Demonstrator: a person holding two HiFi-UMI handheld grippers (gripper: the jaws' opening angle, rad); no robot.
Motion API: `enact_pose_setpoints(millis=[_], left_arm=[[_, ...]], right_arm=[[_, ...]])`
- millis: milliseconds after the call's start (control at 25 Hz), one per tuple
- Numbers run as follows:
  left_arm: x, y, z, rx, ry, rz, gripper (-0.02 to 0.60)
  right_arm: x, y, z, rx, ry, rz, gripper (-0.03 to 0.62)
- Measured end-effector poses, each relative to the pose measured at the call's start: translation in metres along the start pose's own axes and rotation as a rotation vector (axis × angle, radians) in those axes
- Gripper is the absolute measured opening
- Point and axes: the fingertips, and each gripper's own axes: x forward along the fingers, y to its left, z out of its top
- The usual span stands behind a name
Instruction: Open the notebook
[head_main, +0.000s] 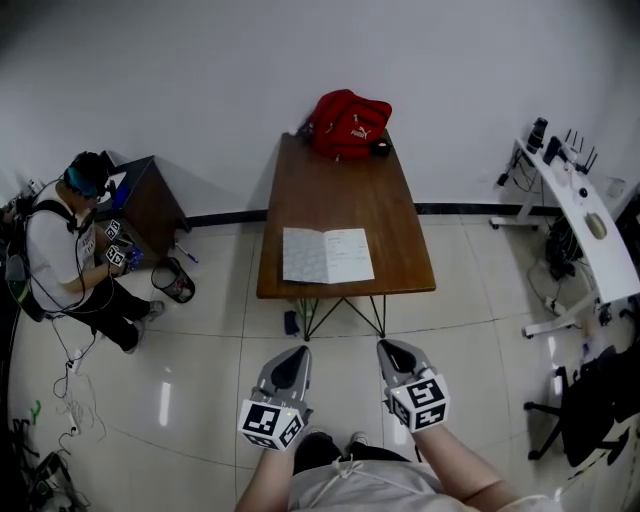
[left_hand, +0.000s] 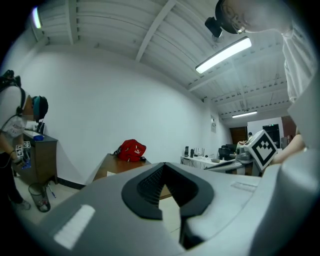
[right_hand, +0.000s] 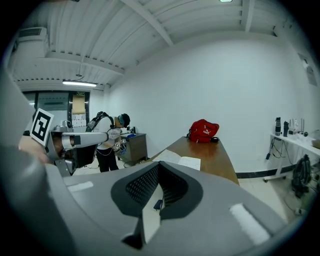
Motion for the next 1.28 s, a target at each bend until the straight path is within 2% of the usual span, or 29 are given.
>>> enact_pose_setpoints(millis=[160,360,520,960,1280], left_arm=[[-0.002,-0.011,0.01,-0.003,-0.008,-0.032,0.005],[0.003,-0.002,0.035,0.004,-0.049,-0.08,0.005],[0.003,-0.003,0.04,0.026,-0.043,-0.124,0.005],[0.0,0.0,0.039,0.051,-0.017,-0.152,0.005],[-0.002,0.003,0.039,0.044,-0.024,-0.132,0.005]], right_arm=[[-0.011,0.002,0.003,0.01,0.005,-0.01,0.006],[-0.003,0.009,0.023,-0.011,-0.023,-0.042,0.006],[-0.001,0.013,0.029,-0.007,-0.032,-0.076,0.006],[-0.002,0.033,0.04,-0.064,-0.047,-0.065,0.006],[-0.004,0.03,0.04,-0.056,-0.059,-0.072,0.006]])
